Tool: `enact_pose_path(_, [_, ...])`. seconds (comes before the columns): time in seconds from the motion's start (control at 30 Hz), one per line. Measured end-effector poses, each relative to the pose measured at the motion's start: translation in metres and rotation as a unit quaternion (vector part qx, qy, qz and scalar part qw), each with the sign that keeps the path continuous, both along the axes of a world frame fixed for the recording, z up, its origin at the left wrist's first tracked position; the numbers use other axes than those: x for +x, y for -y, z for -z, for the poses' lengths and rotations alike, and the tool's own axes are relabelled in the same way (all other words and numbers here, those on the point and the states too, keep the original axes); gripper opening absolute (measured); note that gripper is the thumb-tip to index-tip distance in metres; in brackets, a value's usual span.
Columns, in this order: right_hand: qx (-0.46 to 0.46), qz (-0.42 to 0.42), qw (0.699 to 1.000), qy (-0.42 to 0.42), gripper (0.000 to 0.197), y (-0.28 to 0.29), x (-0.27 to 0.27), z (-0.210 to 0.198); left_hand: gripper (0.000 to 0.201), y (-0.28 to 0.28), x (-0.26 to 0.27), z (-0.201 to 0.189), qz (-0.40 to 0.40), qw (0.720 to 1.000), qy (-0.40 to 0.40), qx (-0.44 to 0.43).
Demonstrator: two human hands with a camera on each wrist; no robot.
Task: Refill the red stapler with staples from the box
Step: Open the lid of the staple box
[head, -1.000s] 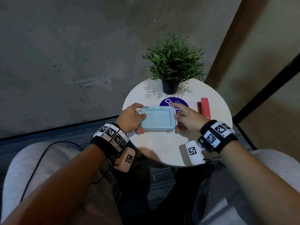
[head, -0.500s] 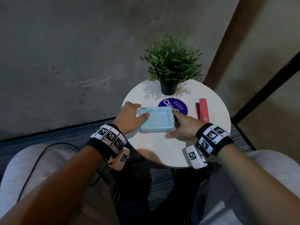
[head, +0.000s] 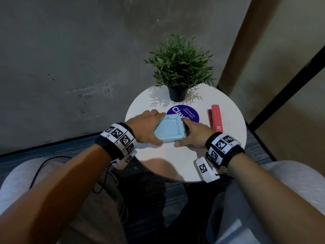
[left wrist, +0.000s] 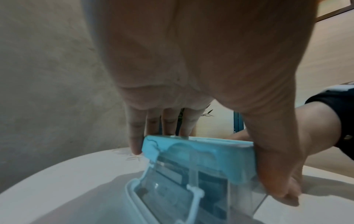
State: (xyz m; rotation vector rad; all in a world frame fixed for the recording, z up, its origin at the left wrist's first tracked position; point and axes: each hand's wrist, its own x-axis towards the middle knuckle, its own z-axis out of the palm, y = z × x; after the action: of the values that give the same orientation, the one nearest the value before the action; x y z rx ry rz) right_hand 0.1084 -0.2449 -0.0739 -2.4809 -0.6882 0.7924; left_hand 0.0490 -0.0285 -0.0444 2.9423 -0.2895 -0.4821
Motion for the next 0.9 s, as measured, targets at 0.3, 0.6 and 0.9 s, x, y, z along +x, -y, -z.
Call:
enact_pose_path(0.3, [0.001, 0.008, 1.000, 0.001, 0.095, -0.001, 0.004, 0.000, 0.090, -0.004, 0.002, -0.002, 0.000, 1.000, 0.008, -0.014])
enact_pose_path(0.6, [0.001, 0.007, 1.000, 0.000, 0.097, -0.002, 0.002, 0.000, 0.092, -0.012, 0.006, -0.014, -0.029, 0.996, -0.018, -0.082])
enact_pose_path(0.9, [-0.031, -0.001, 0.999, 0.009, 0.097, 0.000, -0.004, -0.009, 0.105, -0.040, 0.032, -0.027, -0.120, 0.982, -0.020, -0.145])
